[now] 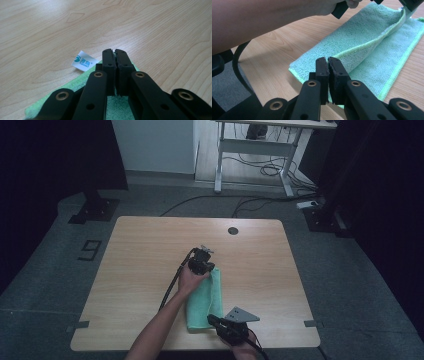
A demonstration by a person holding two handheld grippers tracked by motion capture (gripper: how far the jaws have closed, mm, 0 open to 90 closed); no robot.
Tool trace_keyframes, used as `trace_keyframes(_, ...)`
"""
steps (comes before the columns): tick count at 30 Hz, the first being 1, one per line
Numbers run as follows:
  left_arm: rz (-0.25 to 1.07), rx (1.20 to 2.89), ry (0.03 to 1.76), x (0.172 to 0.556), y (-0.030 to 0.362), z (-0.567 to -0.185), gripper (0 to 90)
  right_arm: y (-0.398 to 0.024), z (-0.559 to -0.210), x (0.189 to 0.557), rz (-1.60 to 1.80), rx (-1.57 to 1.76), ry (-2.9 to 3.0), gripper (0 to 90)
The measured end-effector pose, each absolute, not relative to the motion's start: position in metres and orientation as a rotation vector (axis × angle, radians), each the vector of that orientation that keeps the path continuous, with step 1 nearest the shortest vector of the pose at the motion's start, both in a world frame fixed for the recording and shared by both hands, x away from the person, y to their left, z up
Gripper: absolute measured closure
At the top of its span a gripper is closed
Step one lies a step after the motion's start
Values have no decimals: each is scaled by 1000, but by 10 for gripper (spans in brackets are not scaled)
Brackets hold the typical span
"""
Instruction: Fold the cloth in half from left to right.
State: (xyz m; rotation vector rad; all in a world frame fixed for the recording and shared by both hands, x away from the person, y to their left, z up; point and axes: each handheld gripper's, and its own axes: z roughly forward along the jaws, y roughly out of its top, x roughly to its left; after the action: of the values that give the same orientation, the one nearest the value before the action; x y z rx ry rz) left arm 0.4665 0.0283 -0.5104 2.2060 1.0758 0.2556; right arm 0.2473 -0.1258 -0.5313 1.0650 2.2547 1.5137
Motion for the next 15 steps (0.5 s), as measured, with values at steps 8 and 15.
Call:
trace_keyframes(8, 243, 2211, 1073, 468, 20, -517, 872, -129, -534, 248, 1505, 1083, 2257, 851)
trace_keyframes(15, 242, 2222, 1071, 469, 16, -520, 869, -132, -537, 249, 1482, 1103, 2269, 845)
